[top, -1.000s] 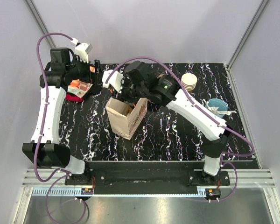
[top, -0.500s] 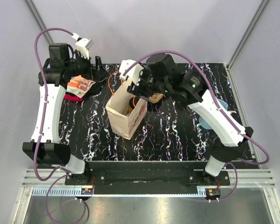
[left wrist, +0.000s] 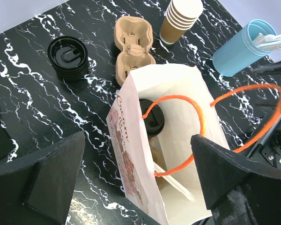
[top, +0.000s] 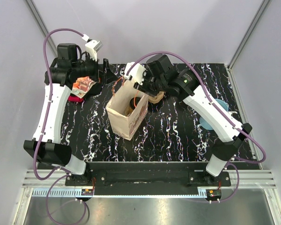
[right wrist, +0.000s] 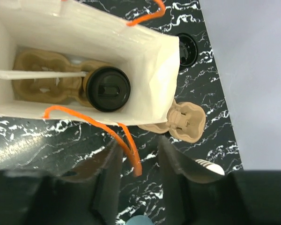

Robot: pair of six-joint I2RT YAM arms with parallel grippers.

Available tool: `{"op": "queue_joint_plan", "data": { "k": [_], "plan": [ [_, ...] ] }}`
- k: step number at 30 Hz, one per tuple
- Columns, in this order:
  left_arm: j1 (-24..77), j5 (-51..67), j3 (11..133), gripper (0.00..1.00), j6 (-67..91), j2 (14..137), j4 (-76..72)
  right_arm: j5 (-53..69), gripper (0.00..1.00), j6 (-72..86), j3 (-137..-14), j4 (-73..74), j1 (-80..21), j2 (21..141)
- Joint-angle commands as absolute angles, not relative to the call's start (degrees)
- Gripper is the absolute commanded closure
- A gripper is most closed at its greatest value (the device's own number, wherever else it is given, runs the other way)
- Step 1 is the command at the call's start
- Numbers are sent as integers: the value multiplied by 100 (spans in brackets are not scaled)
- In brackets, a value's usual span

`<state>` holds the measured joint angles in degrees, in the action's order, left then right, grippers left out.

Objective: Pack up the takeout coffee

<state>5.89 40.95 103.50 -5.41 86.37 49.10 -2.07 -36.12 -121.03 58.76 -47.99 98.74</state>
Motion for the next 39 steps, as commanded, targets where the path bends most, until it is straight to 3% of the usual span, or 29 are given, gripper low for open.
{"op": "queue_joint_plan", "data": {
  "k": [1,2,5,8,19,20,23,24,26,27,30,39],
  "plan": [
    [563,4517,10494,1,-448,8350,4658,-79,64,-3621,-12164,5563,-4764,9826],
    [571,4578,10468,1,-431,8332,4632,-79,73,-3612,-12164,5572,-4764,9817],
    [571,4825,10459,1,-404,8297,4588,-79,90,-3604,-12129,5581,-4764,9791],
    [571,4913,10459,1,-404,8288,4588,-62,99,-3577,-12085,5581,-4772,9747],
    [650,4035,10222,4,-878,8385,4562,-141,100,-3525,-11936,5607,-4764,9571],
    [659,3965,10204,7,-905,8420,4562,-149,100,-3524,-11918,5616,-4772,9554],
    [703,3929,10195,30,-941,8543,4570,-184,100,-3498,-11918,5642,-4772,9501],
    [712,3929,10204,46,-958,8586,4562,-202,100,-3498,-11927,5669,-4772,9466],
    [756,3885,10256,63,-984,8631,4562,-220,100,-3481,-11927,5695,-4764,9431],
    [773,3867,10283,80,-984,8674,4562,-246,100,-3480,-11927,5713,-4764,9396],
    [887,3832,10415,99,-1019,8736,4588,-334,100,-3472,-11857,5730,-4764,9308],
    [1564,3481,10819,100,-1099,9053,4808,-667,100,-3515,-11312,5749,-4764,8834]
  ]
}}
